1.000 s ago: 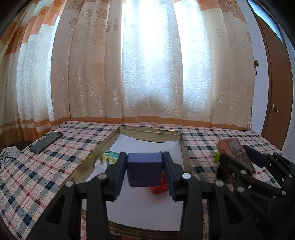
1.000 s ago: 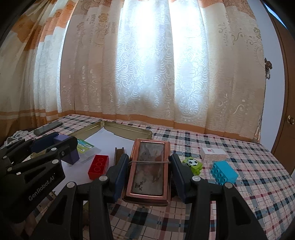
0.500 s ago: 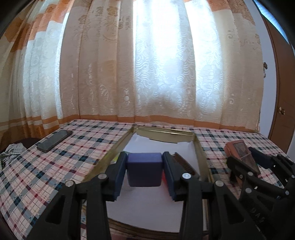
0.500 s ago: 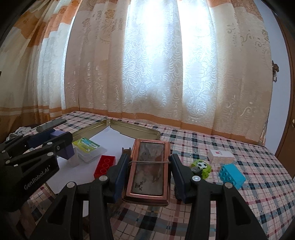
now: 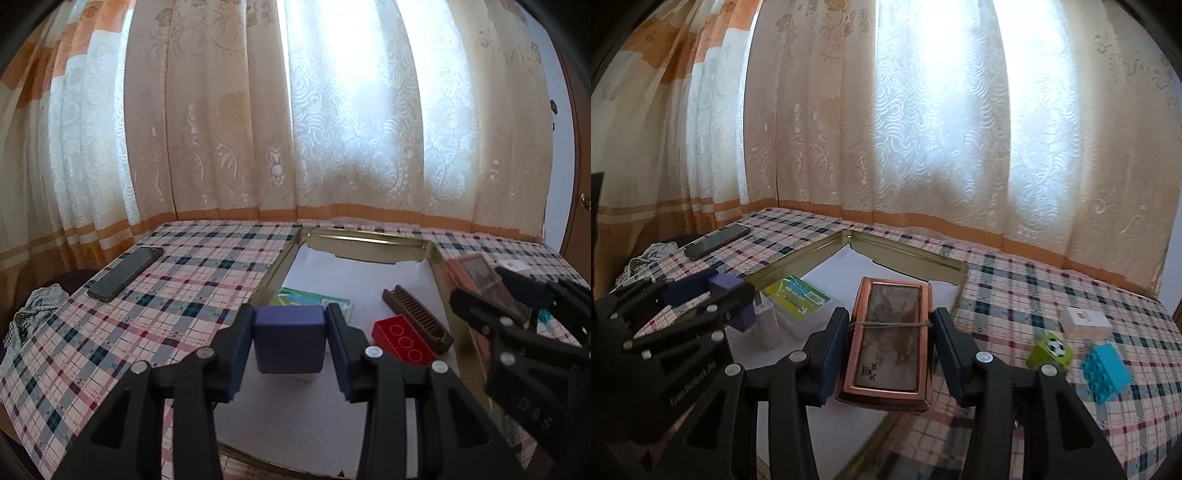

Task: Organize rigid objects
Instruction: 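Lower the purple cube into the tin with the left gripper while the right gripper lowers the copper frame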

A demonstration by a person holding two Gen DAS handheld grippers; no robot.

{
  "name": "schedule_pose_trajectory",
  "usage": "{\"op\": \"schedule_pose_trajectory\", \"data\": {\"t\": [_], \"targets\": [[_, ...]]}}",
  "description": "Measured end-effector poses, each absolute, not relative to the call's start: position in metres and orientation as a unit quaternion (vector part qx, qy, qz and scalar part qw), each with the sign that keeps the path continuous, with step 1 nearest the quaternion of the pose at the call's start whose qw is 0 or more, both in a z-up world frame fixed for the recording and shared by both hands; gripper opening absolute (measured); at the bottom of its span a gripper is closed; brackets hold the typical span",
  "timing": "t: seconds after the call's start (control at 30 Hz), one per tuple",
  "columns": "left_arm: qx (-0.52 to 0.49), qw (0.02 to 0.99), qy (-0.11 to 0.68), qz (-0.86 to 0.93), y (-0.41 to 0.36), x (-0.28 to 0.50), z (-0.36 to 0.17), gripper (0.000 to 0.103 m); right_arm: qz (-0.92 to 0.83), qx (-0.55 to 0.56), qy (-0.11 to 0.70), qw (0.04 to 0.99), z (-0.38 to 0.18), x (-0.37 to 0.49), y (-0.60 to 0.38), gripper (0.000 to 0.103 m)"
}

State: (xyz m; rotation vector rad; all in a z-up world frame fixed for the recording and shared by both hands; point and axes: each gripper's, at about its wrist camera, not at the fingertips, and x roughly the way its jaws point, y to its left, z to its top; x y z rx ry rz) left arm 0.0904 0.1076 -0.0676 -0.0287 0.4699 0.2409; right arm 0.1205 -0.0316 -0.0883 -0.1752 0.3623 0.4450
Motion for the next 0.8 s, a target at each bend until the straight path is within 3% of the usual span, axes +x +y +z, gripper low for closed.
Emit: {"op": "schedule_pose_trajectory", "data": {"t": [0.3, 0.37, 0.43, 0.5, 0.7, 0.8], "targets": [[0.002, 0.958, 0.262, 0.121, 0.114, 0.108, -0.073, 0.040, 0.232, -0.093, 0.210, 0.945, -0.093, 0.140, -0.012, 0.050], [0.002, 0.956, 0.262, 0.128, 0.115, 0.109, -0.073, 0.047, 0.241, -0.089, 0.217, 0.942, -0.095, 0.143, -0.010, 0.050], [0.002, 0.957, 0.260, 0.131, 0.115, 0.108, -0.072, 0.061, 0.241, -0.091, 0.222, 0.940, -0.096, 0.145, -0.010, 0.051], [0.006, 0.957, 0.256, 0.137, 0.115, 0.107, -0.072, 0.066, 0.241, -0.088, 0.221, 0.941, -0.097, 0.144, -0.012, 0.053], [-0.002, 0.955, 0.252, 0.155, 0.114, 0.103, -0.070, 0.093, 0.239, -0.068, 0.215, 0.945, -0.091, 0.137, -0.031, 0.066], [0.001, 0.957, 0.249, 0.147, 0.103, 0.101, -0.068, 0.094, 0.233, -0.066, 0.208, 0.948, -0.089, 0.129, -0.046, 0.067]]}}
